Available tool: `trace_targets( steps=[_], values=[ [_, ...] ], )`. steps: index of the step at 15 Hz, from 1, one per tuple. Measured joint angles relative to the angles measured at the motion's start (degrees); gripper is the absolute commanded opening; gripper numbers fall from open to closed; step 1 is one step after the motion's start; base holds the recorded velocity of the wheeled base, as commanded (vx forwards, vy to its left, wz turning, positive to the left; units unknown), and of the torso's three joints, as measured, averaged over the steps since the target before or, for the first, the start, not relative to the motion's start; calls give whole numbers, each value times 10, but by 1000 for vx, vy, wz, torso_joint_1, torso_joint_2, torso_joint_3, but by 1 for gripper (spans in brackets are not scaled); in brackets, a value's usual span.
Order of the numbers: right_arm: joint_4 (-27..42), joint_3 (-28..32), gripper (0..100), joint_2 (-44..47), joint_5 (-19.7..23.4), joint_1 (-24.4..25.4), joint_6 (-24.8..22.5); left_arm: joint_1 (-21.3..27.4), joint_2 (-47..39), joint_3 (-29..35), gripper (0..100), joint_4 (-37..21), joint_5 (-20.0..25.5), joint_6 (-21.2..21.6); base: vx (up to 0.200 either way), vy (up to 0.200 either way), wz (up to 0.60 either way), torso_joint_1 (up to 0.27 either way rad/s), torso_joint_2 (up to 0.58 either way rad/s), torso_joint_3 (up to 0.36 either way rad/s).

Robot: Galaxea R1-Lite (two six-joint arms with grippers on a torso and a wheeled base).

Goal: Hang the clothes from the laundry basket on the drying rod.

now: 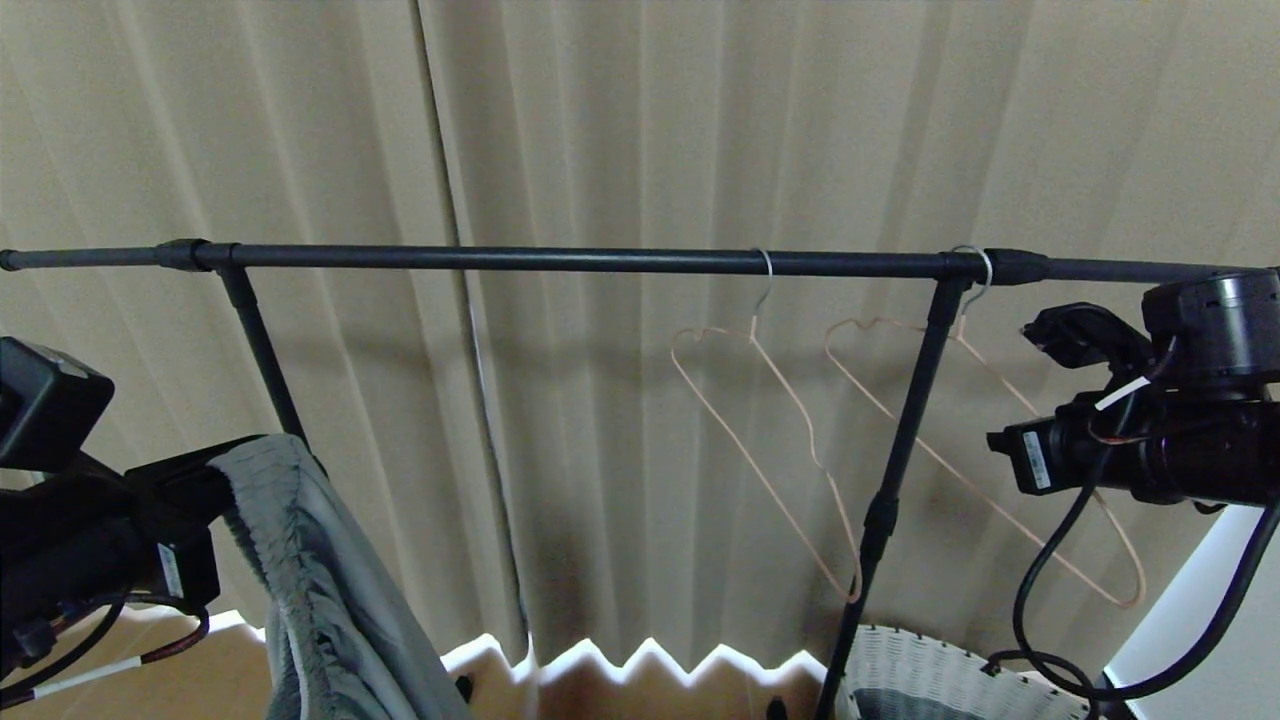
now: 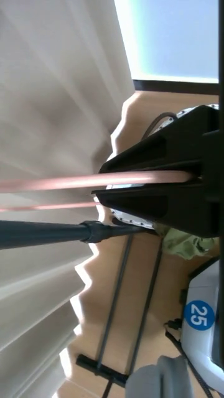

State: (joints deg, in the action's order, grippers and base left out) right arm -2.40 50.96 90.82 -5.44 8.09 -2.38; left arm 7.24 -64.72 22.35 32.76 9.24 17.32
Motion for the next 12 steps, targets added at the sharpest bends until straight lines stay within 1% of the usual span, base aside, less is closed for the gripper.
trace_targets(
  steps=[2,5,7,11,12],
  values=[
    [0,-2,0,-17,0,0,3,0,0,0,0,1,0,1,0,0,0,0,0,0],
    [0,-4,0,-50,-2,-1,25,0,0,-2,0,1,0,1,0,0,0,0,0,0],
    [-1,-23,0,-78,-7,-1,29,0,0,-6,0,2,0,2,0,0,0,0,0,0],
    [0,-87,0,-140,-10,-8,28,1,0,-25,0,48,0,16,0,0,0,0,0,0],
    [1,-101,0,-156,-10,-10,28,0,-3,-33,0,76,0,26,-200,0,0,7,2,2]
  ],
)
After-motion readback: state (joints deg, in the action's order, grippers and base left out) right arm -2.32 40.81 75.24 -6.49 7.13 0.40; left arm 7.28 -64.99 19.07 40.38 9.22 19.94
